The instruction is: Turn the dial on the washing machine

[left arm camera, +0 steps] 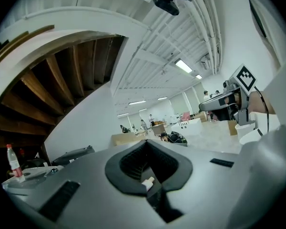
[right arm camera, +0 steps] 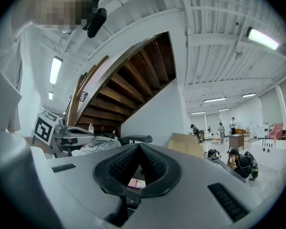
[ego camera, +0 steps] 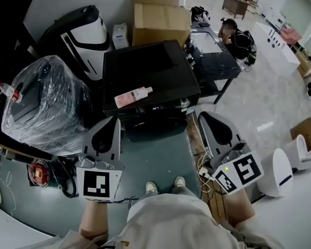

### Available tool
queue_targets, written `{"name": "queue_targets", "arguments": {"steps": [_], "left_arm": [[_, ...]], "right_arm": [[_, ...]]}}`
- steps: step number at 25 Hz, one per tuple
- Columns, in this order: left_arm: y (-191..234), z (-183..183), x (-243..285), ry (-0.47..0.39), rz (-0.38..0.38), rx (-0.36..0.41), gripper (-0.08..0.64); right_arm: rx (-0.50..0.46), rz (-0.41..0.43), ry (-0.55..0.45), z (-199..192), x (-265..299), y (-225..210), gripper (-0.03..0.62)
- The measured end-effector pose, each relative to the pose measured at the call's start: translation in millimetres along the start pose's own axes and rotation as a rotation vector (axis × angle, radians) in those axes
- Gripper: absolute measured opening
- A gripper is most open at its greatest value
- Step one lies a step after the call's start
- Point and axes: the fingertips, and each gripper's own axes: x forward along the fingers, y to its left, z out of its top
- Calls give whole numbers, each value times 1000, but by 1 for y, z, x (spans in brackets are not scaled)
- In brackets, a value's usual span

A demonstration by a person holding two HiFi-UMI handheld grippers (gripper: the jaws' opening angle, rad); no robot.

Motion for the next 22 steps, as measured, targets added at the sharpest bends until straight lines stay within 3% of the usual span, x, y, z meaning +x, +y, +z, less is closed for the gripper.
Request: {"name": "queue_targets", "arguments": {"steps": [2,7,16,19,22], "left_arm": [[-1,0,-7,-4,-1,-4,18],[0,-7,-15,17,7,-6,18],[8,-16,-14,40,11,-18,18],[12,-21,-12,36,7,10,18],[8,-18,-11,34,5,-30,18]], "right_arm": [[-6,-4,-8,2,-8,5,28],[81,-2,-1,-10,-14,0,28],[79,-14,25,-16,-11,1,28],[73,-10,27,-16,-8,2,28],[52,-3,25,-14,-8,1,29]]}}
